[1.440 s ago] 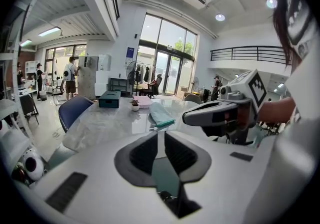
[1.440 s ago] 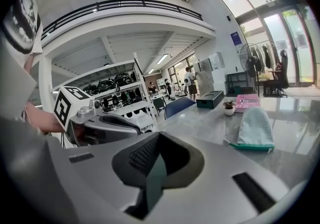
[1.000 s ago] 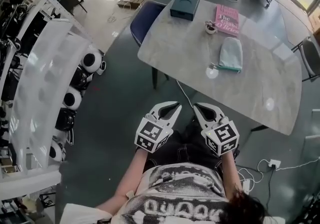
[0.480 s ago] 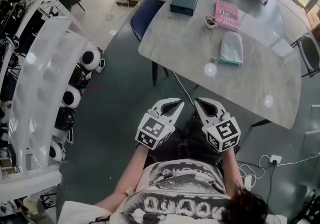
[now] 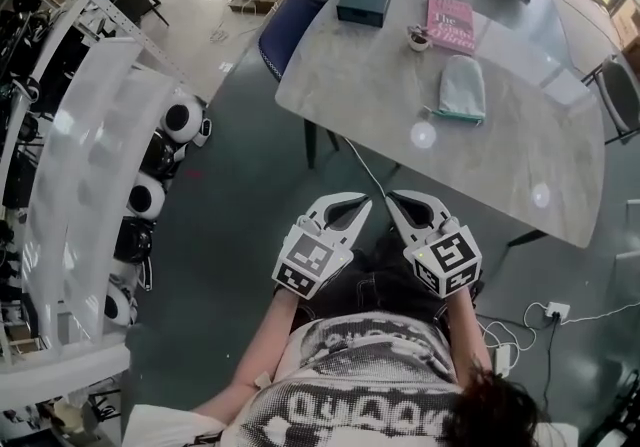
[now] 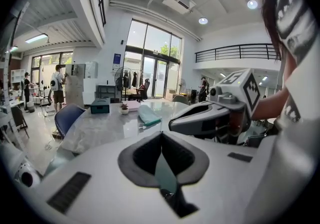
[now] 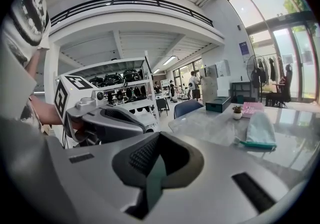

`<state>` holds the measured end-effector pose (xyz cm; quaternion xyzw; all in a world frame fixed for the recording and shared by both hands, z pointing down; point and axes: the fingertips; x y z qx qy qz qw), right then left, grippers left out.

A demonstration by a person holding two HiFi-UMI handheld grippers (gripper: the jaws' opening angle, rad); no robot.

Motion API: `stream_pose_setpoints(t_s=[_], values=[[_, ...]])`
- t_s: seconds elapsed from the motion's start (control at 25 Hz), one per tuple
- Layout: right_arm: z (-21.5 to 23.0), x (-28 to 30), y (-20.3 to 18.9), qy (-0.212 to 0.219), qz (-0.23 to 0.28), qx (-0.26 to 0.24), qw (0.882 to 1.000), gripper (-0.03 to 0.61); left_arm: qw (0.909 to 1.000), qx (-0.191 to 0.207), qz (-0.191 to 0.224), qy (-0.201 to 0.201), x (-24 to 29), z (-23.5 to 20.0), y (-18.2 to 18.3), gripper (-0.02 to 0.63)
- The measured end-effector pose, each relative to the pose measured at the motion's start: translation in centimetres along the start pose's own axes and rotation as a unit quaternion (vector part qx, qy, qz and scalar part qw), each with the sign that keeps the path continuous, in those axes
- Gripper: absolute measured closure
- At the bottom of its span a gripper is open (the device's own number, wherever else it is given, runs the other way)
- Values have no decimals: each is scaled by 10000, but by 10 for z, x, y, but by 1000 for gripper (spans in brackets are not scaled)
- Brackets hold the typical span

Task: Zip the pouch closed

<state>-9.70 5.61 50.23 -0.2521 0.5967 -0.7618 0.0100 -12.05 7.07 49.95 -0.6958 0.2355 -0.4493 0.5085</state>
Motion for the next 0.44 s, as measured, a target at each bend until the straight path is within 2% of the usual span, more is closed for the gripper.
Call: stream_pose_setpoints(t_s=[0.44], values=[[1,-1,-2,61,-24,-41,10000,581,9999,109,-47,-78,7,5,1,601]])
Point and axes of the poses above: the fingertips, and each gripper's own axes: x forward along the fingers, z to its right, y out of its top, and after that the axes turned 2 degrees about y, right-handed
